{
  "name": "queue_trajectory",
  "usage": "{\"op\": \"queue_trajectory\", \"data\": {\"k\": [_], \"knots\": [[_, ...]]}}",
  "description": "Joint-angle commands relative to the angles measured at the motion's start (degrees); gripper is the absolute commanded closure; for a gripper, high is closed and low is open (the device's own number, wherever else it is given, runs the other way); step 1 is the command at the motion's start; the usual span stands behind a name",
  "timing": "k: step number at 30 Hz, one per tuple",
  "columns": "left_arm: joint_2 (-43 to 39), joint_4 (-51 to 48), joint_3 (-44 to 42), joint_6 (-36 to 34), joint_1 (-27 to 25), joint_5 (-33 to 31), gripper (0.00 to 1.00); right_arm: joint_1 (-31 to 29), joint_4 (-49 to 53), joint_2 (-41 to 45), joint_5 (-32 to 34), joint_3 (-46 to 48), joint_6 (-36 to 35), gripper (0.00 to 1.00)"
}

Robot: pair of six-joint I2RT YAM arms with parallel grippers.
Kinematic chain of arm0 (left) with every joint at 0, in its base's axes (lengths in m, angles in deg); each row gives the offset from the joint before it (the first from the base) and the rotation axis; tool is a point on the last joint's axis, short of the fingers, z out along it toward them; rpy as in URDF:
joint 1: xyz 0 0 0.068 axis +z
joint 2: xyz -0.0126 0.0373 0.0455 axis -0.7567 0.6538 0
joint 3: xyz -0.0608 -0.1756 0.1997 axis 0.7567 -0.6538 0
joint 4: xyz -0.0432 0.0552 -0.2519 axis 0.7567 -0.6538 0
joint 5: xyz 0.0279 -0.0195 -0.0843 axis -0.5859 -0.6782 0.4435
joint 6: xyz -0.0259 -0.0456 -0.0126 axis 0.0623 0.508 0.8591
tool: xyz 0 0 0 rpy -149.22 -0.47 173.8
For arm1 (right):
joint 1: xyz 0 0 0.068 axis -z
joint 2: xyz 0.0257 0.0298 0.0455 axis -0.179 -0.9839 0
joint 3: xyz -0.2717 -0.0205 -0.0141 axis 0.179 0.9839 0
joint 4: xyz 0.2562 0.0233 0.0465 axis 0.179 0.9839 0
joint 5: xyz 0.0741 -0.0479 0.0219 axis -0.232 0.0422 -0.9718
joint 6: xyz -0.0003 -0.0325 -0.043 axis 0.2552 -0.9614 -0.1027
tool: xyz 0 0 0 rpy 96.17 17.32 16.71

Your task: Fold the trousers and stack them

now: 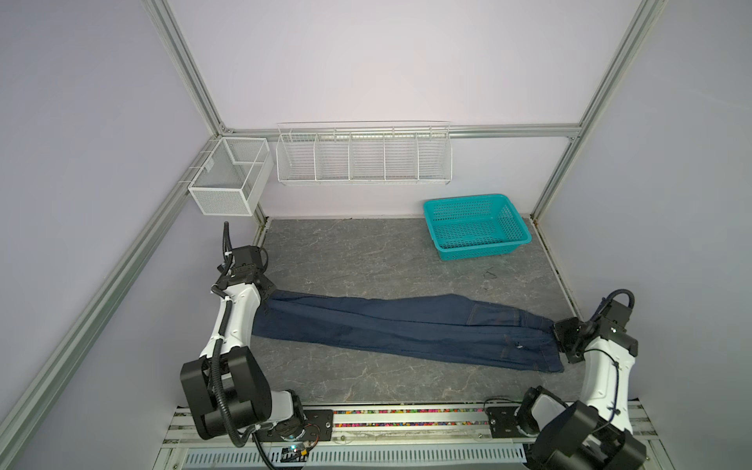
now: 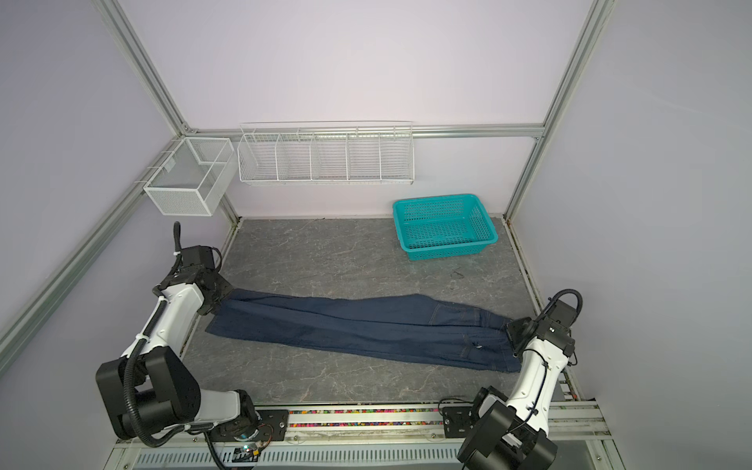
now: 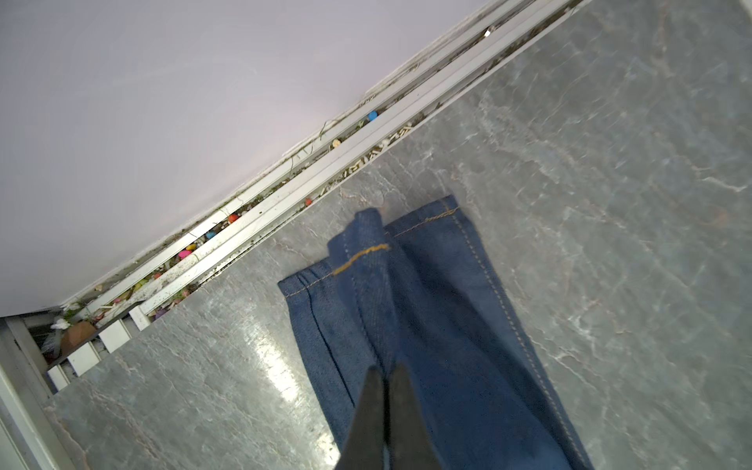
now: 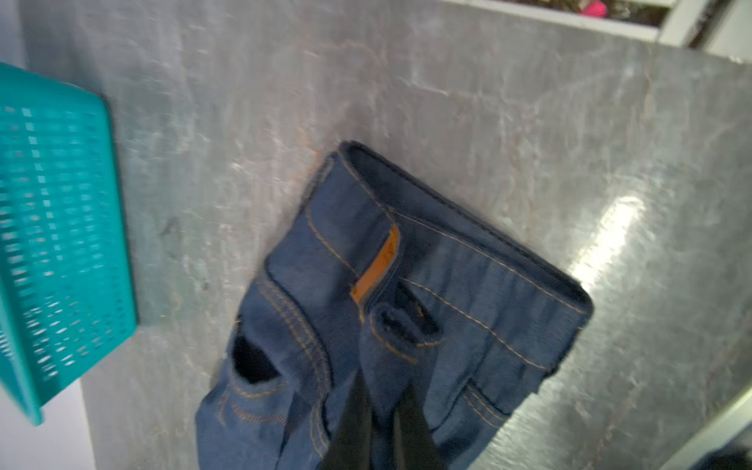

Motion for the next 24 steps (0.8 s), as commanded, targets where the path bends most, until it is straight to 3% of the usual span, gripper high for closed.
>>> {"op": "queue_trajectory", "data": {"k": [1,8,15,17,22,24], "knots": [[0.8,3.1,-1.4,0.1,0.6,-3.4,1.00,-0.3,2.1,1.0,5.9,1.2,-0.5,0.90],[4.2,3.5,-2.4,0.7,1.4,-4.4,1.00,-1.1,3.5,1.8,8.7,2.6,-1.1,0.85],[2.6,2.1,-1.3,-0.1,4.4,-5.3,1.00,-1.1,6.2,3.7,11.7,0.3,-0.9,0.85],[3.0,1.9,-1.8,0.0,4.5,-4.4,1.00,-1.1,6.6,3.8,12.1,0.8,-1.2,0.79],[3.9,1.6,-2.9,0.8,4.5,-3.2,1.00,-1.2,8.0,4.6,12.3,0.7,-0.1,0.76],[3.8,0.9,-2.7,0.8,4.5,-4.1,0.95,-1.2,11.5,5.3,13.0,-1.1,-0.2,0.75]]}}
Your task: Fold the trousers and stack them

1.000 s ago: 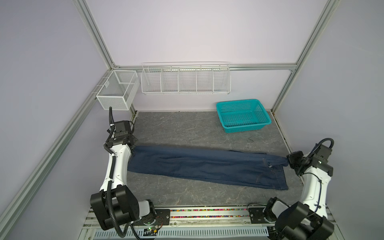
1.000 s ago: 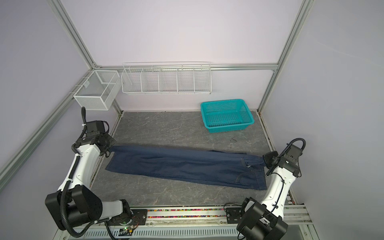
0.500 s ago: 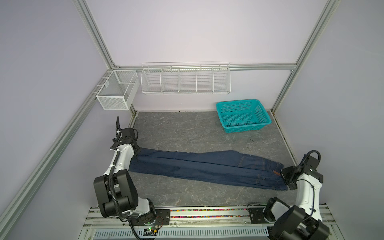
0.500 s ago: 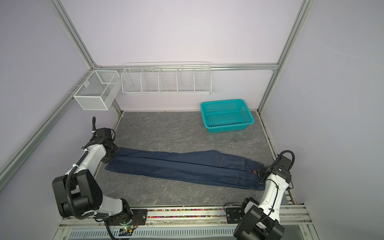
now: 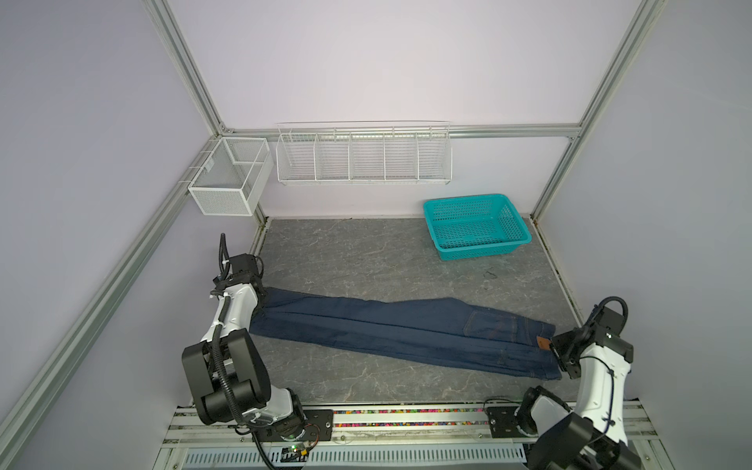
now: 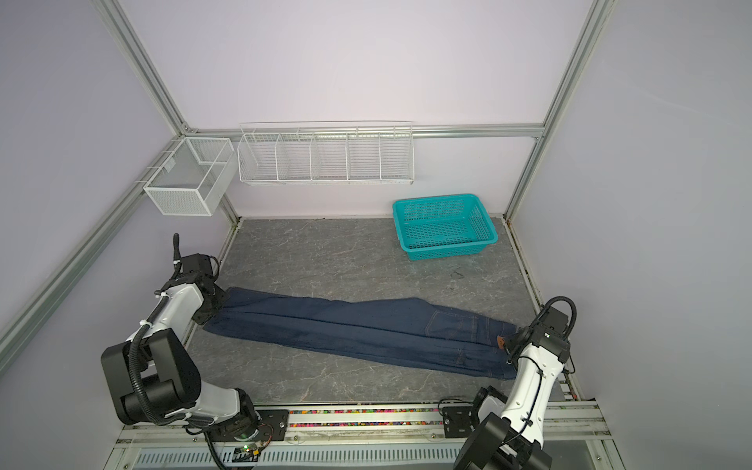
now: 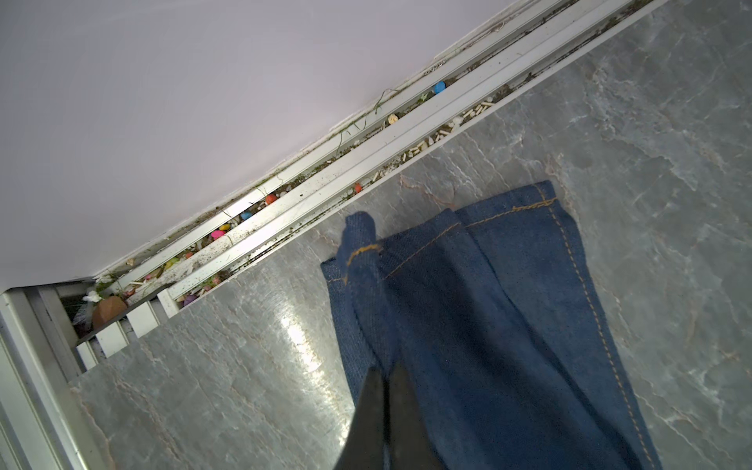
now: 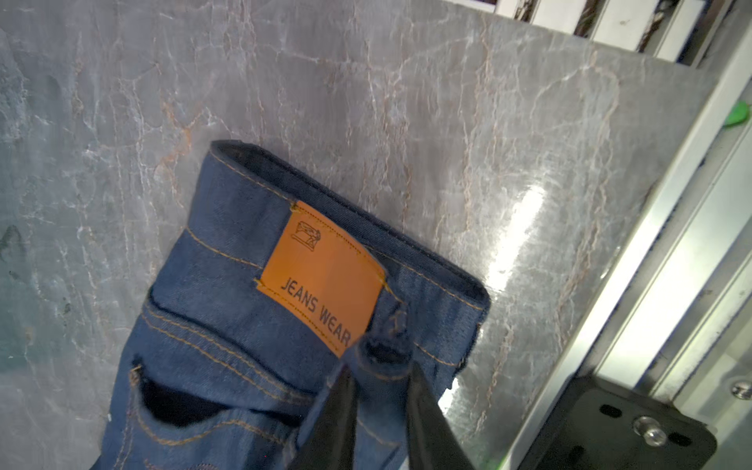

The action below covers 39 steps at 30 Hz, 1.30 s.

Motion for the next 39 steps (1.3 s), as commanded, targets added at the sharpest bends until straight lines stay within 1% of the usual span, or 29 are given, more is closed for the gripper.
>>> {"op": "queue_trajectory", "data": {"k": [1,5,6,7,8,9,11,14,15,16,18,21,23,24,26,29,31,35,39], "knots": [[-0.4,-0.7,-0.1,0.3,0.7,-2.7,0.93,0.0,4.6,1.9,3.1,-3.2,0.6,0.75],[-1.7,-1.9,-0.1,1.4,0.7,-4.1,0.86,0.1,7.6,4.9,6.6,-5.3,-0.1,0.71],[-2.0,-2.4,-0.2,1.9,0.7,-4.6,0.84,0.1,8.1,5.6,7.1,-5.3,0.0,0.67],[-2.4,-2.7,-0.2,2.2,0.7,-4.7,0.81,0.1,8.6,6.3,7.2,-5.4,0.0,0.61],[-2.6,-3.2,-0.2,2.4,0.7,-4.7,0.75,0.1,8.9,6.8,7.2,-5.6,0.0,0.52],[-3.0,-3.7,0.0,2.6,0.6,-4.5,0.70,0.1,8.9,7.2,7.0,-5.8,-0.2,0.48],[-3.7,-5.2,0.7,2.3,0.7,-3.7,0.66,0.1,7.3,7.4,4.2,-6.3,-1.1,0.46],[-4.4,-8.5,2.6,2.1,0.6,-2.5,0.57,-0.1,2.5,6.6,-4.9,-6.1,-2.7,0.45],[-4.8,-9.0,2.9,2.0,0.6,-1.9,0.54,-0.6,1.3,6.0,-7.0,-5.8,-2.7,0.45],[-5.3,-9.2,3.0,1.7,0.7,-0.8,0.52,-1.2,-0.5,5.2,-8.8,-5.4,-3.1,0.44],[-6.3,-8.8,3.1,0.6,0.6,4.0,0.47,-4.0,-3.2,3.4,-10.8,-4.7,-3.4,0.44],[-6.9,-8.0,2.4,-0.3,-0.1,12.3,0.46,-8.9,-6.4,0.9,-12.0,-3.2,-2.7,0.44],[-6.7,-8.9,2.9,-0.6,-1.0,13.8,0.45,-11.9,-8.9,-0.3,-12.9,-2.0,-1.8,0.44],[-6.8,-9.4,3.3,-1.1,-3.9,13.8,0.45,-13.7,-10.1,-1.0,-12.8,-1.3,-1.5,0.44],[-6.7,-9.6,3.7,-1.9,-5.8,14.4,0.45,-16.9,-12.5,-2.6,-12.6,-0.2,-0.8,0.43],[-5.6,-7.4,2.5,-1.5,-7.5,19.8,0.45,-20.4,-14.0,-6.1,-10.7,0.9,0.2,0.44],[-4.2,-6.2,1.1,-0.8,-8.7,22.0,0.47,-21.5,-14.0,-8.8,-9.0,1.2,0.3,0.43],[-1.4,-2.7,-2.1,-0.2,-9.6,23.0,0.50,-21.7,-14.5,-14.0,-5.8,1.8,-1.7,0.43],[2.1,-1.9,-3.8,-1.5,-9.7,23.0,0.56,-21.6,-14.3,-18.8,-2.5,0.4,-3.7,0.43]]}}
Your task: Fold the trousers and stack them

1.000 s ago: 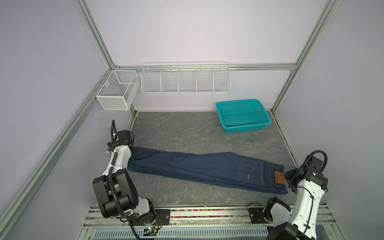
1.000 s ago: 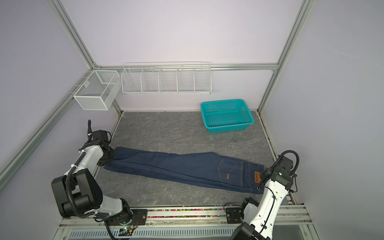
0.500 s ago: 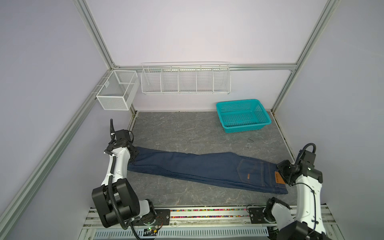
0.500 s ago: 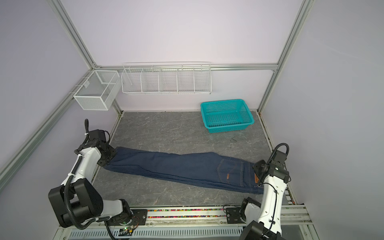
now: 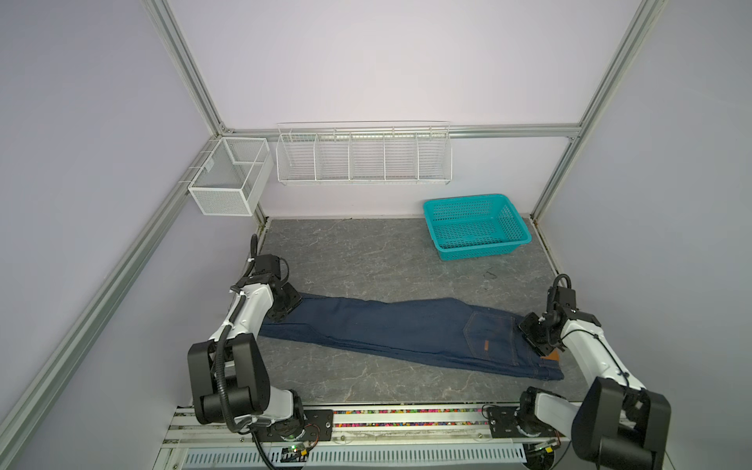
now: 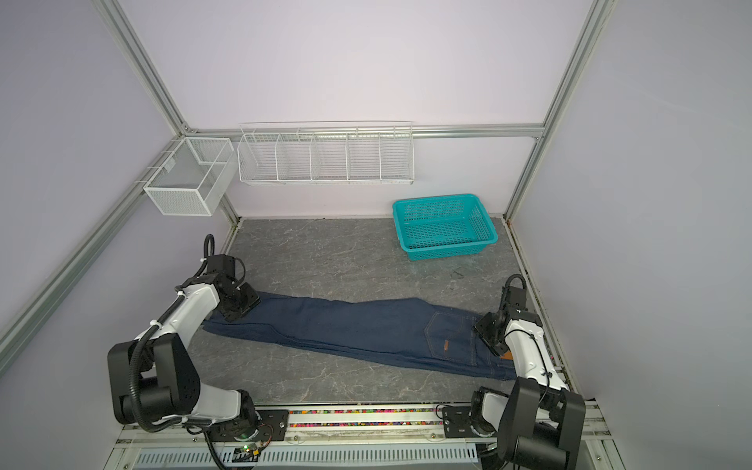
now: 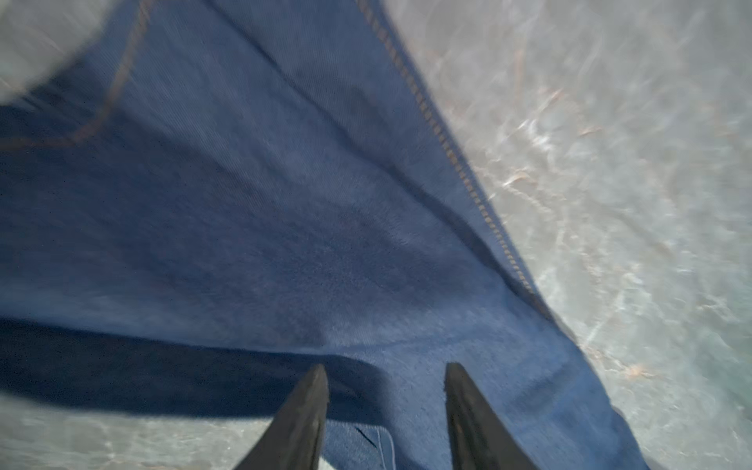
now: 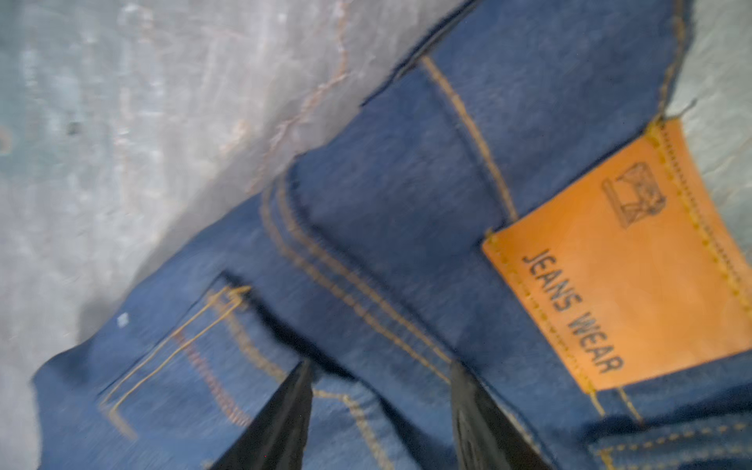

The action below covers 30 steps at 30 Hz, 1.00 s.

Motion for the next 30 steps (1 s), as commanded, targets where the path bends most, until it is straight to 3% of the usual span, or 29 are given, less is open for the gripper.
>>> {"op": "queue_trajectory", "data": {"k": [1,6,17,24,30], "knots": [[2.2,1.6,-1.7,-1.1,-0.1,0.9,0.58,-0.1,-0.2,-3.2,4.3,-0.8,-2.3,0.43],[4.0,0.3,-2.7,-2.2,-0.1,-1.6,0.61,1.7,-0.5,-8.7,7.5,-2.7,-5.4,0.43],[5.0,-2.9,-3.1,-3.4,-0.1,-4.8,0.58,6.5,-2.4,-19.3,7.8,-11.4,-14.9,0.43],[4.9,-6.4,-0.6,-4.6,-0.1,-6.4,0.49,6.7,-3.6,-21.6,-0.5,-15.7,-22.6,0.41],[4.8,-7.7,-0.9,-4.9,2.9,-7.6,0.46,4.3,-2.2,-16.1,-8.7,-15.4,-25.9,0.40]]}}
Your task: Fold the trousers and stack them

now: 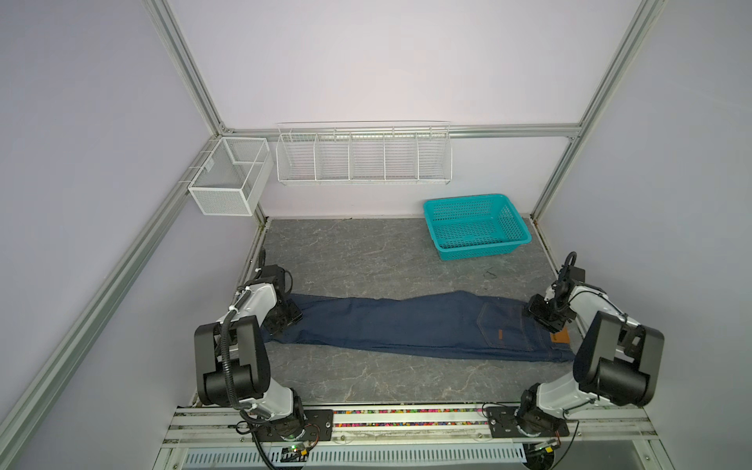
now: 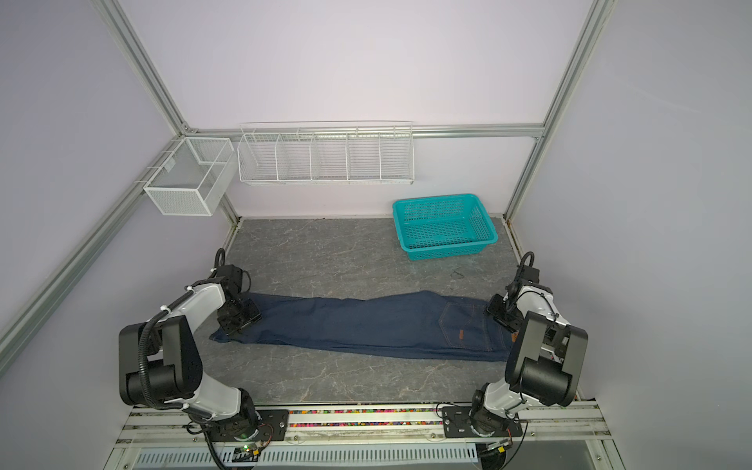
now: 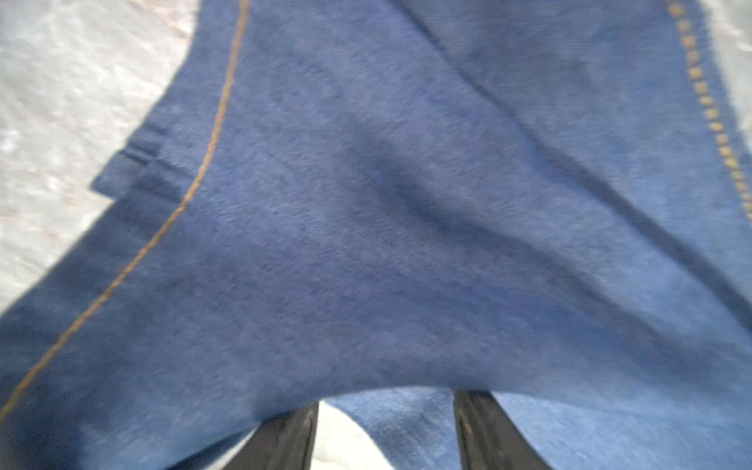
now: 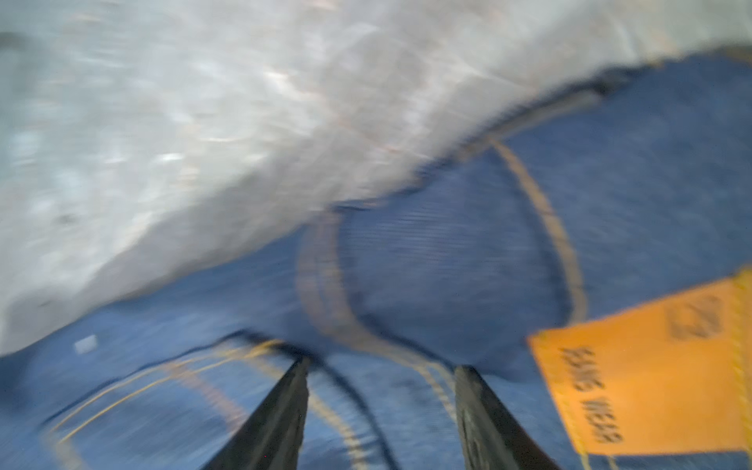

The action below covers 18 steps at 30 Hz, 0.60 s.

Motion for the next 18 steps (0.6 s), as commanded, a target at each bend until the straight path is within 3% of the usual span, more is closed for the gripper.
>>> {"op": "queue_trajectory", "data": {"k": [1,10,18], "knots": [[0.6,-2.2,1.7,-1.6,2.7,-1.8,0.45,-2.4,1.1,4.4,-6.5,0.1,-4.0,0.40],[6.9,0.0,5.5,-7.4,8.9,-6.5,0.41,-13.5,-0.1,13.2,-9.9,8.2,5.2,0.39],[10.0,-0.4,12.6,-11.6,9.6,-11.7,0.37,-18.3,2.6,14.1,-5.0,14.2,8.8,0.37]]}}
